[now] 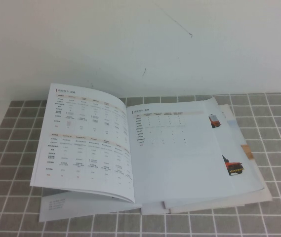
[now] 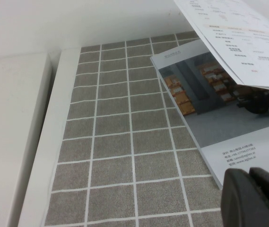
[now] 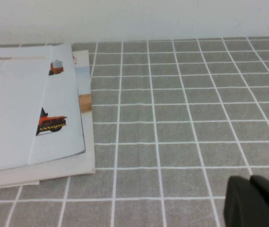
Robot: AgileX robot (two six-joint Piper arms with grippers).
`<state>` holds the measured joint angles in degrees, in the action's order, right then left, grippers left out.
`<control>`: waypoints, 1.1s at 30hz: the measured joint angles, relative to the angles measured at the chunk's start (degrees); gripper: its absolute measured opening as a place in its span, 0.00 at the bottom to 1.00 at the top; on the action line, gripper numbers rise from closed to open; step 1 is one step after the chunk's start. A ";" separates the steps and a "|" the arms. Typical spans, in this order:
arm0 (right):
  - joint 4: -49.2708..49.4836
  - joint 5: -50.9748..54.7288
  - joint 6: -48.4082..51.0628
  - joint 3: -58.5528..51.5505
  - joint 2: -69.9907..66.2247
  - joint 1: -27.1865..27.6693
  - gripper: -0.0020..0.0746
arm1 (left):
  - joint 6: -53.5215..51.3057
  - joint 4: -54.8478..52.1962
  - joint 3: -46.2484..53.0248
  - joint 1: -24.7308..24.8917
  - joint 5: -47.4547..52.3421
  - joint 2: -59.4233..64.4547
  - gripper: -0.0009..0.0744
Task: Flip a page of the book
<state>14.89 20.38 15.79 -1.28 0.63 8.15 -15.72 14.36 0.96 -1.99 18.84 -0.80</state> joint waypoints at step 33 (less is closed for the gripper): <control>19.90 -38.05 -1.12 -0.35 0.00 0.00 0.02 | 5.90 27.09 0.34 0.00 -41.07 0.00 0.01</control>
<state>34.79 -17.66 14.68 -1.63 0.63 8.15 -9.82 41.45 1.30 -1.99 -22.22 -0.80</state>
